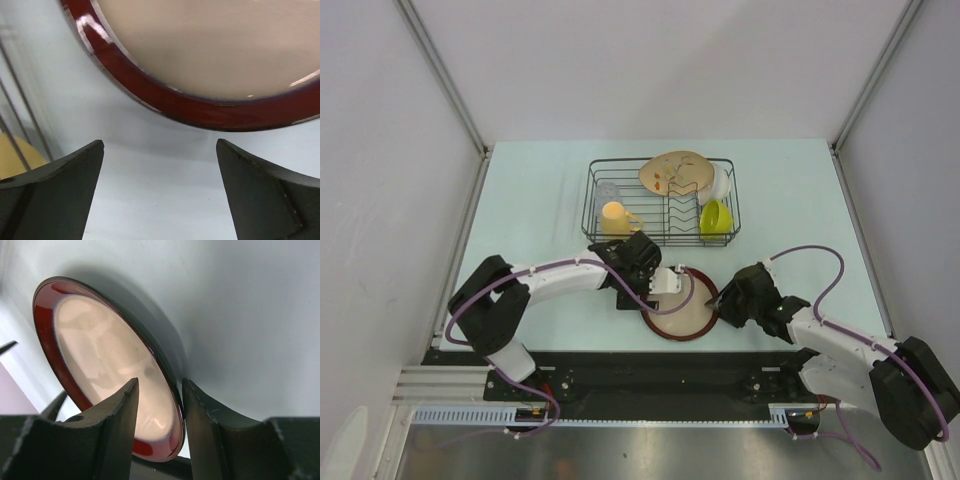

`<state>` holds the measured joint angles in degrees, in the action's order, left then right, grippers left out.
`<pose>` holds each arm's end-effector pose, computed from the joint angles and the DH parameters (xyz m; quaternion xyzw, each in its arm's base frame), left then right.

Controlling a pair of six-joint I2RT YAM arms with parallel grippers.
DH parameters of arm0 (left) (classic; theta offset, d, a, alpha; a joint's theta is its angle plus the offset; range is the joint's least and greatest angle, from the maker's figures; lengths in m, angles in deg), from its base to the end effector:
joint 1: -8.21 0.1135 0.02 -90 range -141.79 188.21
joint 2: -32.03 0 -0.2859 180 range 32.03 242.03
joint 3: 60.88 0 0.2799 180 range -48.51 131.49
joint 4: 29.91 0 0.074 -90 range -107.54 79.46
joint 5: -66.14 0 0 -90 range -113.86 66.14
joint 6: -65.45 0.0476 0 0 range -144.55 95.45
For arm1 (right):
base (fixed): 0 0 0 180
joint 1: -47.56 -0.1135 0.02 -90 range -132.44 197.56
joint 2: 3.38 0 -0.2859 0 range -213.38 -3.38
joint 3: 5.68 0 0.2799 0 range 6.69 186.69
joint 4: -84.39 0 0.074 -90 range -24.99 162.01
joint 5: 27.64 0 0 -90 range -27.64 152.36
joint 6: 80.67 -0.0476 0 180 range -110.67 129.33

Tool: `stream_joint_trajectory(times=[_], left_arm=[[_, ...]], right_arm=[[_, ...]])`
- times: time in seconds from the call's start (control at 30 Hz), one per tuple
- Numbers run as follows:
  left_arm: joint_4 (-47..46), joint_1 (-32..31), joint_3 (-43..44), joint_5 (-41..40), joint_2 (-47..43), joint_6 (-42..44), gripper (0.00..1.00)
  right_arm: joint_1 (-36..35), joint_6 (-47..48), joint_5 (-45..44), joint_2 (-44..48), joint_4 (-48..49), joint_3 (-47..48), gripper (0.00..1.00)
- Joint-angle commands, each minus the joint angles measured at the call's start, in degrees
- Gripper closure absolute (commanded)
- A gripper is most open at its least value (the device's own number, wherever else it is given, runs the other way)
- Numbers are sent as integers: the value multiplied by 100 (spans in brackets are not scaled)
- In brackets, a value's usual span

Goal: Load the mixed dishes into the dish rack

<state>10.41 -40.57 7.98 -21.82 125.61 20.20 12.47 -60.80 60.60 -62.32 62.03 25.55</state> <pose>0.2250 -0.2594 0.1716 0.7139 0.6659 -0.0250 0.2153 0.1631 0.1128 0.1350 0.2879 0.8946 0.2625 0.2188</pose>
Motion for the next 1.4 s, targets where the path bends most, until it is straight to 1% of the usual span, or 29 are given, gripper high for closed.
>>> stream_joint_trajectory(times=[0.0,0.13,0.27,0.4,0.6,0.77,0.9,0.93,0.97,1.0,1.07,1.17,1.2,1.3,1.37], left_arm=[[431,-255,73,516,-7,761,0],[677,-378,178,815,177,1079,0],[932,-484,572,1114,406,1202,0],[862,-528,732,1035,661,1194,0],[528,-484,767,763,802,1106,0],[554,-414,1039,876,978,957,0],[537,-501,1329,1122,1074,737,0],[719,-536,1451,1210,1118,685,0],[869,-632,1792,1324,1145,571,0],[966,-677,1943,1595,1154,500,0],[1029,-834,2129,1694,1110,429,0],[897,-976,2042,1685,1083,447,0],[888,-994,2015,1677,1136,438,0],[766,-994,1875,1694,1197,385,0],[599,-994,1656,1633,1189,385,0]], right_arm=[[28,-124,-290,5,338,-39,55],[20,-168,-307,-83,461,-57,55],[20,-308,-316,-83,576,-145,55],[29,-467,-246,-214,839,-259,55],[46,-467,-228,-189,831,-286,55],[37,-475,-228,-206,927,-338,55],[-15,-502,-97,-451,1374,-365,55],[-15,-511,-79,-565,1445,-373,55],[-24,-537,-53,-610,1533,-417,55],[-15,-563,-26,-654,1751,-443,55],[-15,-669,0,-803,1981,-514,55],[-24,-748,123,-1109,2569,-602,57],[-33,-757,315,-1198,2936,-645,58],[-59,-818,501,-1488,3308,-655,58],[-42,-836,545,-1568,3275,-655,58]])
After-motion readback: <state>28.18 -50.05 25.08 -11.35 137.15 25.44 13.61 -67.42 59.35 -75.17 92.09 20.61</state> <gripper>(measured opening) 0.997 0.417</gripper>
